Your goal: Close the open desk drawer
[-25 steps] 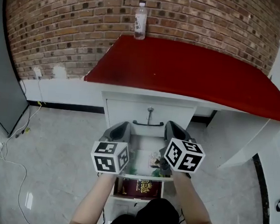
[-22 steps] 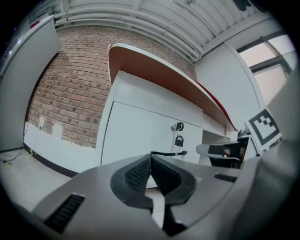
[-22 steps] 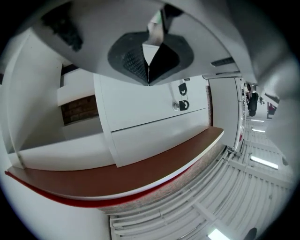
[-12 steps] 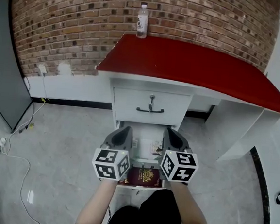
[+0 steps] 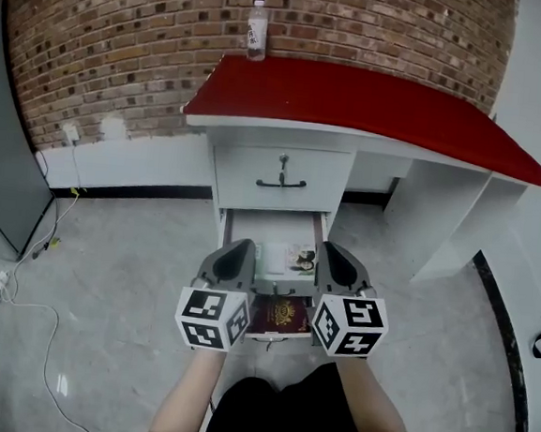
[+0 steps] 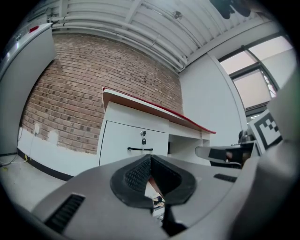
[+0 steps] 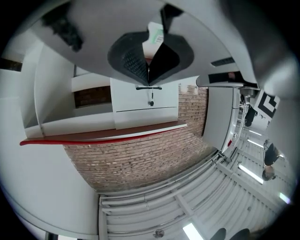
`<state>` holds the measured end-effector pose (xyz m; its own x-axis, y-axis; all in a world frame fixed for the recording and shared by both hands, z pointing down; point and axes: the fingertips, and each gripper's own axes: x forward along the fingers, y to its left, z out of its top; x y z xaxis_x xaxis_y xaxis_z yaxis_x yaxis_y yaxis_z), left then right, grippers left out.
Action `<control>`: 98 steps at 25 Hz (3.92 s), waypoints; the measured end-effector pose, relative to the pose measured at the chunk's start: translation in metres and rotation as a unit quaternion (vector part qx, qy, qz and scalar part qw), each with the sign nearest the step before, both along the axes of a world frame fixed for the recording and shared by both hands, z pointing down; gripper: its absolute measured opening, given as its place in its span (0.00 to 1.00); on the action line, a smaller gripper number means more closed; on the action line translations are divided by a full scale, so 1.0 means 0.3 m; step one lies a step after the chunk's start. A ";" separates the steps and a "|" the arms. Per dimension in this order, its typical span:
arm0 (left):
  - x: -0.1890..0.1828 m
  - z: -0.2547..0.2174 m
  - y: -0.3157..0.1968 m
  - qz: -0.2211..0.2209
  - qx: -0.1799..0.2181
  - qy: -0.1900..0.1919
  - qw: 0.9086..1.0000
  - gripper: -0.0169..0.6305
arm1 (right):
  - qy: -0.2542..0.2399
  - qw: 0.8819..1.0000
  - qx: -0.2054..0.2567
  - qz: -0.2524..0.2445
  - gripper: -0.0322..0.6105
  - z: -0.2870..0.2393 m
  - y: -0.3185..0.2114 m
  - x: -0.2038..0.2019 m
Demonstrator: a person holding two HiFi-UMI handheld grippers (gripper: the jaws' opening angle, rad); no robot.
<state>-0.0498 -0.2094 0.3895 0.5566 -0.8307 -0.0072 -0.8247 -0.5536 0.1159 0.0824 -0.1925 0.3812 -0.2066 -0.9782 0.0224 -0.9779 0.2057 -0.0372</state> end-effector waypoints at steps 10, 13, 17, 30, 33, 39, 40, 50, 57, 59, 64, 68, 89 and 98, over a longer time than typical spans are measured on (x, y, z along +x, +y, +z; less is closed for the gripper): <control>-0.033 0.047 0.133 0.006 -0.015 0.011 1.000 0.04 | 0.009 1.000 0.011 0.002 0.07 0.019 0.137 -0.068; -0.034 0.062 0.154 0.012 -0.015 0.001 1.000 0.04 | 0.010 1.000 0.007 0.004 0.07 0.029 0.151 -0.078; -0.036 0.058 0.163 0.014 -0.013 0.000 1.000 0.04 | 0.008 1.000 0.007 0.008 0.07 0.029 0.161 -0.079; -0.065 0.066 0.150 -0.014 -0.010 -0.011 1.000 0.04 | -0.032 0.999 -0.004 0.008 0.07 0.052 0.158 -0.085; -0.076 0.089 0.143 -0.020 -0.013 -0.015 1.000 0.04 | -0.015 1.000 0.003 0.027 0.07 0.057 0.151 -0.045; -0.072 0.179 0.132 -0.025 -0.028 -0.020 0.999 0.04 | -0.021 0.998 -0.017 0.065 0.07 0.153 0.121 0.074; -0.071 0.200 0.127 -0.026 -0.032 -0.021 0.999 0.04 | -0.021 0.997 -0.021 0.067 0.07 0.175 0.117 0.081; -0.057 0.420 0.087 -0.033 -0.074 -0.031 0.996 0.04 | 0.001 0.997 -0.066 0.042 0.07 0.402 0.073 0.050; -0.052 0.540 0.038 -0.043 -0.097 -0.036 0.994 0.04 | -0.004 0.995 -0.097 0.033 0.07 0.540 0.041 0.051; -0.044 0.564 0.026 -0.043 -0.102 -0.039 0.993 0.04 | -0.006 0.994 -0.107 0.031 0.07 0.572 0.030 0.051; -0.030 0.593 -0.002 -0.043 -0.109 -0.046 0.992 0.04 | -0.007 0.993 -0.117 0.026 0.07 0.613 -0.002 0.041; -0.024 0.600 -0.026 -0.046 -0.113 -0.043 0.992 0.04 | -0.014 0.992 -0.124 0.031 0.07 0.626 -0.032 0.047; -0.018 0.542 -0.083 -0.059 -0.113 -0.034 0.991 0.04 | -0.012 0.994 -0.104 0.030 0.07 0.557 -0.100 0.059; -0.014 0.494 -0.115 -0.061 -0.109 -0.029 0.992 0.04 | -0.014 0.994 -0.101 0.025 0.07 0.510 -0.133 0.063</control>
